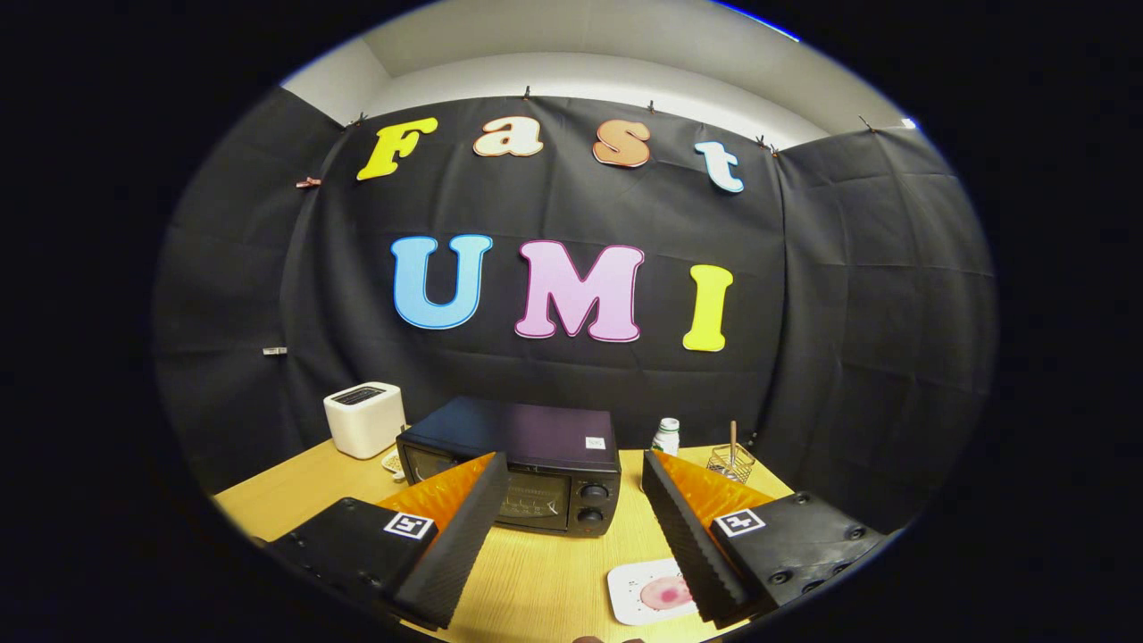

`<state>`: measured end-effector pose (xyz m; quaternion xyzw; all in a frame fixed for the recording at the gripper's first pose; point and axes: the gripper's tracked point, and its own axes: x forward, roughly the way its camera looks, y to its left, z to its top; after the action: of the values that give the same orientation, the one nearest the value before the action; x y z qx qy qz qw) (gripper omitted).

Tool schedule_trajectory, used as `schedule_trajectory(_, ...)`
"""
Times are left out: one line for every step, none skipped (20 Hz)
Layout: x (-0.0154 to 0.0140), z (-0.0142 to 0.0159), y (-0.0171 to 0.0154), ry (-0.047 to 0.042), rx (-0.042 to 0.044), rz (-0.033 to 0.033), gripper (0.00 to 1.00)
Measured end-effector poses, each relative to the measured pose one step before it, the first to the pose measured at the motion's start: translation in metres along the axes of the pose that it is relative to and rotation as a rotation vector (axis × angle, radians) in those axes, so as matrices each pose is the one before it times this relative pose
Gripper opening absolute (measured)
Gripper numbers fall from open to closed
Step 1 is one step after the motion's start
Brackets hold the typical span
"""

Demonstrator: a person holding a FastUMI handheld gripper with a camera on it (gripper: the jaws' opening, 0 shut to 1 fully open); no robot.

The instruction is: Open the toaster oven, put the food inside, and close the toaster oven door.

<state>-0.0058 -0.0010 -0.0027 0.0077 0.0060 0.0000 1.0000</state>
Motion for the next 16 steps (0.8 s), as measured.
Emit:
schedule_trajectory(0.00010,-0.00096,-0.00053,0.00220,0.00205,0.00053,0.98)
schedule_trajectory(0.00020,-0.00055,0.00001,0.00377,0.00216,0.00052,0.98)
schedule_trajectory(0.00047,-0.00144,-0.00043,0.00565,0.00218,-0.00058,0.98)
schedule_trajectory(0.00118,-0.00074,-0.00015,0.00292,0.00174,-0.00093,0.98)
schedule_trajectory(0.00093,-0.00057,-0.00002,0.00229,0.00194,-0.00159,0.98)
schedule_trajectory(0.00172,-0.00036,-0.00003,0.00294,0.00227,-0.00393,0.98)
schedule_trajectory(0.00130,-0.00081,-0.00003,0.00128,0.00218,-0.00423,0.98)
schedule_trajectory(0.00153,0.00026,0.00174,0.00020,0.00154,-0.00239,0.98)
schedule_trajectory(0.00298,-0.00035,0.00304,0.00181,0.00062,0.00047,0.98)
schedule_trajectory(0.00311,-0.00142,0.00317,0.00522,0.00004,0.00207,0.98)
schedule_trajectory(0.00332,-0.00081,0.00332,0.00434,0.00153,0.00292,0.98)
schedule_trajectory(0.00264,-0.00130,0.00466,0.00348,0.00295,0.00534,0.98)
schedule_trajectory(0.00320,-0.00123,0.00401,0.00441,0.00208,0.00498,0.98)
schedule_trajectory(0.00411,-0.00099,0.00417,0.00565,0.00076,0.00415,0.98)
schedule_trajectory(0.00438,-0.00247,0.00466,0.00690,0.00094,0.00363,0.98)
schedule_trajectory(0.00504,-0.00230,0.00409,0.00921,0.00197,0.00240,0.98)
